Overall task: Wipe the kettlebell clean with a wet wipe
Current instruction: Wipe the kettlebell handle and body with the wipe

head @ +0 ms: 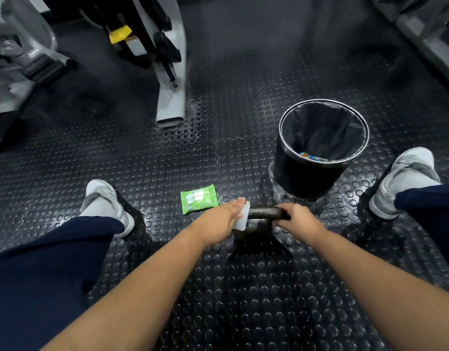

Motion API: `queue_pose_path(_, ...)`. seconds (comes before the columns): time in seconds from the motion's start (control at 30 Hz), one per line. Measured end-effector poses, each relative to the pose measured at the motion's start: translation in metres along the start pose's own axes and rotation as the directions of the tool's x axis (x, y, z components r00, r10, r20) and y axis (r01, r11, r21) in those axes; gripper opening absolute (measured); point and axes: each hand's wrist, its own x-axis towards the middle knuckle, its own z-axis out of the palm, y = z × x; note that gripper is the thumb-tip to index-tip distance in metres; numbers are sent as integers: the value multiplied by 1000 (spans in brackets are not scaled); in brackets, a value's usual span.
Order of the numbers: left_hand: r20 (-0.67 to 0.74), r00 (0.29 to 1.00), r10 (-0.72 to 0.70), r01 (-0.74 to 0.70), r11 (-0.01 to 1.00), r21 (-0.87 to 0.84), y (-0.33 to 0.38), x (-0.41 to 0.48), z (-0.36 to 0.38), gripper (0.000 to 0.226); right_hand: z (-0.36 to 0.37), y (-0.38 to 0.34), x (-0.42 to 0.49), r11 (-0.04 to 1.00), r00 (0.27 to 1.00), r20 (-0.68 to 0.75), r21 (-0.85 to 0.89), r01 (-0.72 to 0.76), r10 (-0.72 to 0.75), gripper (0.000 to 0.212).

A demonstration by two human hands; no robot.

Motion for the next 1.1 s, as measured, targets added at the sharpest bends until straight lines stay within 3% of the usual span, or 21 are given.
queue_pose_path(0.37,-11,997,74,-72,993,92,56,28,13,54,1,-1,-2,1000,1000,-2,-26,11,-11,26)
queue_pose_path(0.73,-77,996,53,-52,999,8,3,-1,10,53,-2,-5,-3,999,1000,6,-45,4,-3,23)
queue_pose_path(1.1,0,997,83,-82,977,197,66,41,19,55,-3,-7,-4,999,1000,10,-34,15,-15,26)
